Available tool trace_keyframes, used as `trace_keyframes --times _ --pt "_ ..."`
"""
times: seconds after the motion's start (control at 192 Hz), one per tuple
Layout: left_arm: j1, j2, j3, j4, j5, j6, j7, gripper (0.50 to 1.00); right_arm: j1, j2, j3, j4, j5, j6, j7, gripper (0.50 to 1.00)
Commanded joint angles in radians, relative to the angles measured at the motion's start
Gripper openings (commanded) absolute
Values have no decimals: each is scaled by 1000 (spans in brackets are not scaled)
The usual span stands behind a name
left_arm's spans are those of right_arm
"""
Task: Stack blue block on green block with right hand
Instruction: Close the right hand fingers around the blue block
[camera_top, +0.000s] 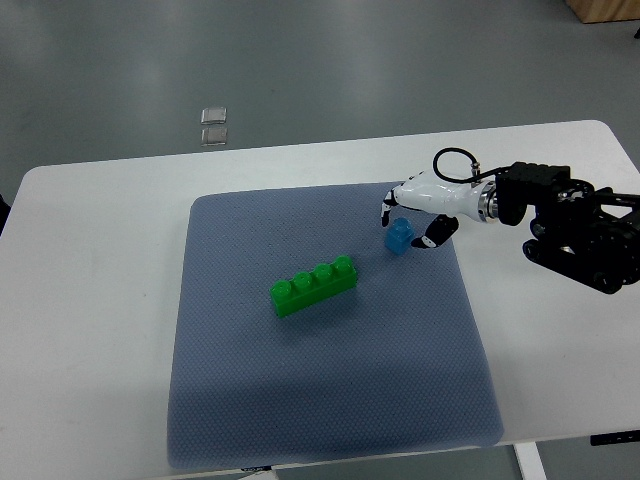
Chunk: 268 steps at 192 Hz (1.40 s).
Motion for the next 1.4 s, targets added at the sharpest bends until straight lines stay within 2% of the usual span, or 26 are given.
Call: trace_keyframes --times 0.0,0.209,0.266,0.417,0.501,0.871,0.887,1.038,1.393 --pt "-1 0 0 0 1 0 0 1000 -3 0 0 6 0 -1 2 795" --pt "1 0 0 0 1 0 0 1000 -2 -2 2 14 0 1 3 793" --pt "-1 0 0 0 -1 0 0 1000 -2 -3 2 20 0 1 3 768" --pt "-1 0 0 0 -1 0 0 1000 -2 -3 2 20 0 1 3 756" --pt "-1 0 0 0 -1 0 0 1000 -2 -3 2 20 0 4 3 731" --pt "1 0 0 0 -1 0 0 1000 -6 -3 2 20 0 7 3 717" --pt "-1 0 0 0 -1 0 0 1000 -5 -3 2 20 0 7 3 697" --pt "-1 0 0 0 1 0 0 1000 -5 -3 2 21 0 7 3 686" --pt "-1 0 0 0 -1 0 0 1000 -6 -2 2 21 0 9 3 619"
